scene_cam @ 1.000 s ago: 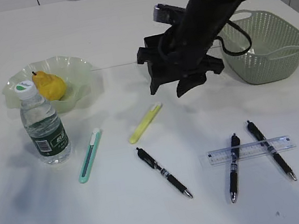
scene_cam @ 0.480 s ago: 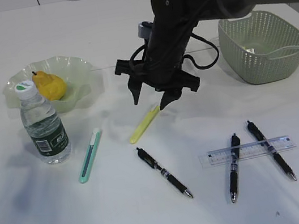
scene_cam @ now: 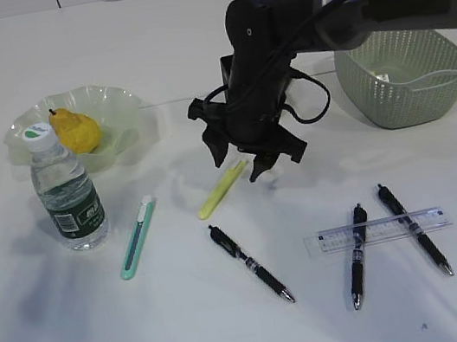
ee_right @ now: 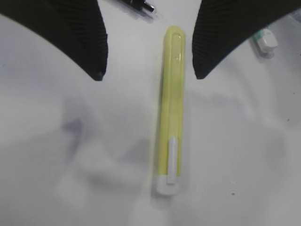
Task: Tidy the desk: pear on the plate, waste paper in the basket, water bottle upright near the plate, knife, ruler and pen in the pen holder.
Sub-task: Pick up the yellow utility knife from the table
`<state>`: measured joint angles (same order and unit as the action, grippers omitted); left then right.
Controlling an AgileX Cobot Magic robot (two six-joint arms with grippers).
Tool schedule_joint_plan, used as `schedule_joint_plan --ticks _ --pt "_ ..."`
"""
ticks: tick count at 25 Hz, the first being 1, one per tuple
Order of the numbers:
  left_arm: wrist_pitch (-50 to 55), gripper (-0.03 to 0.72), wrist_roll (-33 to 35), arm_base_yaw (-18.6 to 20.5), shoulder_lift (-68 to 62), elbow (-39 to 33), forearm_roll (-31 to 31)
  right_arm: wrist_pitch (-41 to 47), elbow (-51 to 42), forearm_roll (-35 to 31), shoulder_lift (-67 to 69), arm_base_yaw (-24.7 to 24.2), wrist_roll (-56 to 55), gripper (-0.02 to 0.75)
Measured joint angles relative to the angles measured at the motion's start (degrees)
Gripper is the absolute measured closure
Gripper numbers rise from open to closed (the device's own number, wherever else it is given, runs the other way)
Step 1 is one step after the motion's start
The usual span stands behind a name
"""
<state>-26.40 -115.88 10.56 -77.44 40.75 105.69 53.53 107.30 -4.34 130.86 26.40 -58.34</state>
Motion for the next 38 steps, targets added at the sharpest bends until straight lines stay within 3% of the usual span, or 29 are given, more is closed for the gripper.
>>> schedule_joint_plan --ticks 7,14,38 --pt "0.55 0.151 0.00 0.00 0.00 0.00 0.00 1.50 4.87 0.46 2.88 0.13 -2.21 0.310" --pt "0.96 0.151 0.00 0.00 0.00 0.00 0.00 8.77 13.94 3.15 7.40 0.43 -2.31 0.310" --pt "1.34 0.151 0.00 0.00 0.00 0.00 0.00 11.60 17.59 5.05 11.14 1.40 -6.35 0.310"
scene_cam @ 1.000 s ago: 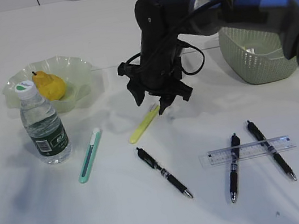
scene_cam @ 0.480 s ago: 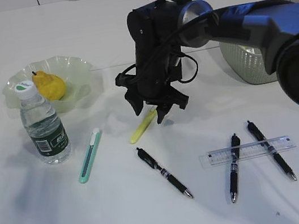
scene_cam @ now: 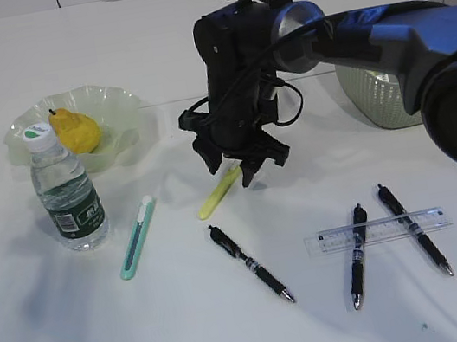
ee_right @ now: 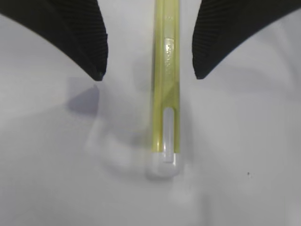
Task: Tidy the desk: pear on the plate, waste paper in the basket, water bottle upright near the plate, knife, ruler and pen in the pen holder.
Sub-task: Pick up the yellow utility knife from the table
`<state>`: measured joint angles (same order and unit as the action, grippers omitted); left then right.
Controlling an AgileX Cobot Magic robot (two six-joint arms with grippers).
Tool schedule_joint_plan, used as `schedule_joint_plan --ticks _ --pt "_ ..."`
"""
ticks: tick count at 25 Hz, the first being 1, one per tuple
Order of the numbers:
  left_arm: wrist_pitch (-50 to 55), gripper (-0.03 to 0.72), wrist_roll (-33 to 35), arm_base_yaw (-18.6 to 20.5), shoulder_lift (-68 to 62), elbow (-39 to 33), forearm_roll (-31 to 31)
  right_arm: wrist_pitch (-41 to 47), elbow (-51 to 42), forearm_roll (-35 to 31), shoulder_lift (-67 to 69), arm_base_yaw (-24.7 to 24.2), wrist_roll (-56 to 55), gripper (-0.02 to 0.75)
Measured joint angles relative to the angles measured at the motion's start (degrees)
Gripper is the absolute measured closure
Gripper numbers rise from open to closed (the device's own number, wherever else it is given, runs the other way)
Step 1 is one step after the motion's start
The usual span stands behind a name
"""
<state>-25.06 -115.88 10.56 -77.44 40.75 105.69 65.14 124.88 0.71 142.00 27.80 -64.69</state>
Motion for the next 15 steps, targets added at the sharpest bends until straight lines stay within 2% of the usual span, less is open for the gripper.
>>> schedule_joint_plan --ticks 15 --pt "0.00 0.151 0.00 0.00 0.00 0.00 0.00 -0.55 0.00 1.17 0.12 0.00 -1.26 0.310"
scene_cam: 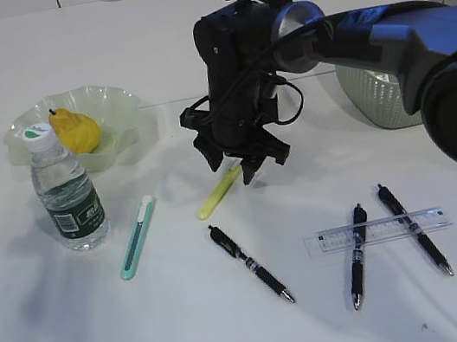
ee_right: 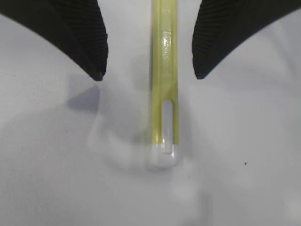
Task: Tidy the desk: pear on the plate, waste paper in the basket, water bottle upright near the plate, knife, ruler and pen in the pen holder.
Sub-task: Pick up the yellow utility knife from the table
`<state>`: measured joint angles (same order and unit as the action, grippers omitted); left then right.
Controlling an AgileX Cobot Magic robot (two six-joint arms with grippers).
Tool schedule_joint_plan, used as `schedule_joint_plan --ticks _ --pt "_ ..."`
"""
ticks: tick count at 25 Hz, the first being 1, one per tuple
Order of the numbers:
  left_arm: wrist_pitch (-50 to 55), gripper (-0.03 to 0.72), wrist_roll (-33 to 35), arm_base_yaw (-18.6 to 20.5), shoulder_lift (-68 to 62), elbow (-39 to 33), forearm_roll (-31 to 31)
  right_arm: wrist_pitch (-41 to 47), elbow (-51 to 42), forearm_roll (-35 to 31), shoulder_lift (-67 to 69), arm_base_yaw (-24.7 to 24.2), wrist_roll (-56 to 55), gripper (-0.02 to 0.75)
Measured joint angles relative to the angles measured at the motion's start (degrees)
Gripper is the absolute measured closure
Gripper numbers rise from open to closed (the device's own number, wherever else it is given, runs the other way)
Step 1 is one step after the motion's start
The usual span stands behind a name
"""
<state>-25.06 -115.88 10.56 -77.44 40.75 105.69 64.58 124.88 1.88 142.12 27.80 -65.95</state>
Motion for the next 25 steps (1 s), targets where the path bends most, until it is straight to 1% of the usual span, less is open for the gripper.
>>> schedule_joint_plan --ticks 25 --pt "0.00 0.151 0.00 0.00 0.00 0.00 0.00 -0.13 0.00 0.11 1.31 0.00 -0.24 0.310"
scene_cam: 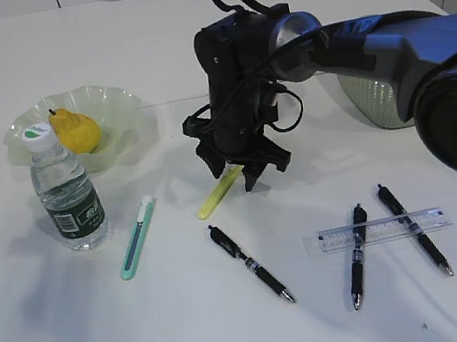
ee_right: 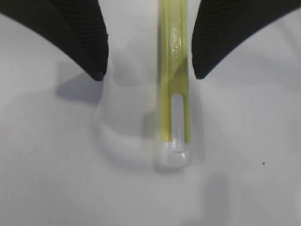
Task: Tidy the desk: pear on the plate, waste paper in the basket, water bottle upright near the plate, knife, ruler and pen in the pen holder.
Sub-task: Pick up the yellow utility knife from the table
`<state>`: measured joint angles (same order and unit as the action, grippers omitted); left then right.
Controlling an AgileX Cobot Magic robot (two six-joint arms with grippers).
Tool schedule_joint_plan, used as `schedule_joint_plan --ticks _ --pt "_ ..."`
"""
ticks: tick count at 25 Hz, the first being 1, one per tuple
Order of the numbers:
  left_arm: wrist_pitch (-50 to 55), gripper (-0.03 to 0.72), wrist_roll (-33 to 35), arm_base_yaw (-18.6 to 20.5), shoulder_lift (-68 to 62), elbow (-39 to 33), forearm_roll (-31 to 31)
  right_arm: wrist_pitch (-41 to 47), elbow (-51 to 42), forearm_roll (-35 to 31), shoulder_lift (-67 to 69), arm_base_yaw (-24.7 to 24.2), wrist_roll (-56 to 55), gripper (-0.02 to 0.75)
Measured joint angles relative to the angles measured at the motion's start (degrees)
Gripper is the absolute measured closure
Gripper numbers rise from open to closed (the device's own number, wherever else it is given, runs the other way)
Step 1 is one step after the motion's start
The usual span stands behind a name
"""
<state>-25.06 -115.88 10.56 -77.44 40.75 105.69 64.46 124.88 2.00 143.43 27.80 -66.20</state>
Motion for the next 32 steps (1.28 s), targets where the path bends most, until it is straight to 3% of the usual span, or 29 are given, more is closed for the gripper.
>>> schedule_joint_plan --ticks 10,20,32 --pt "0.00 0.151 0.00 0.00 0.00 0.00 0.00 -0.12 0.09 0.00 0.47 0.00 0.00 0.428" --pt "0.00 0.151 0.00 0.00 0.00 0.00 0.00 -0.53 2.75 0.45 0.71 0.00 0.00 0.433" --pt "0.00 0.151 0.00 0.00 0.00 0.00 0.00 2.49 8.16 4.07 2.04 0.00 -0.08 0.379"
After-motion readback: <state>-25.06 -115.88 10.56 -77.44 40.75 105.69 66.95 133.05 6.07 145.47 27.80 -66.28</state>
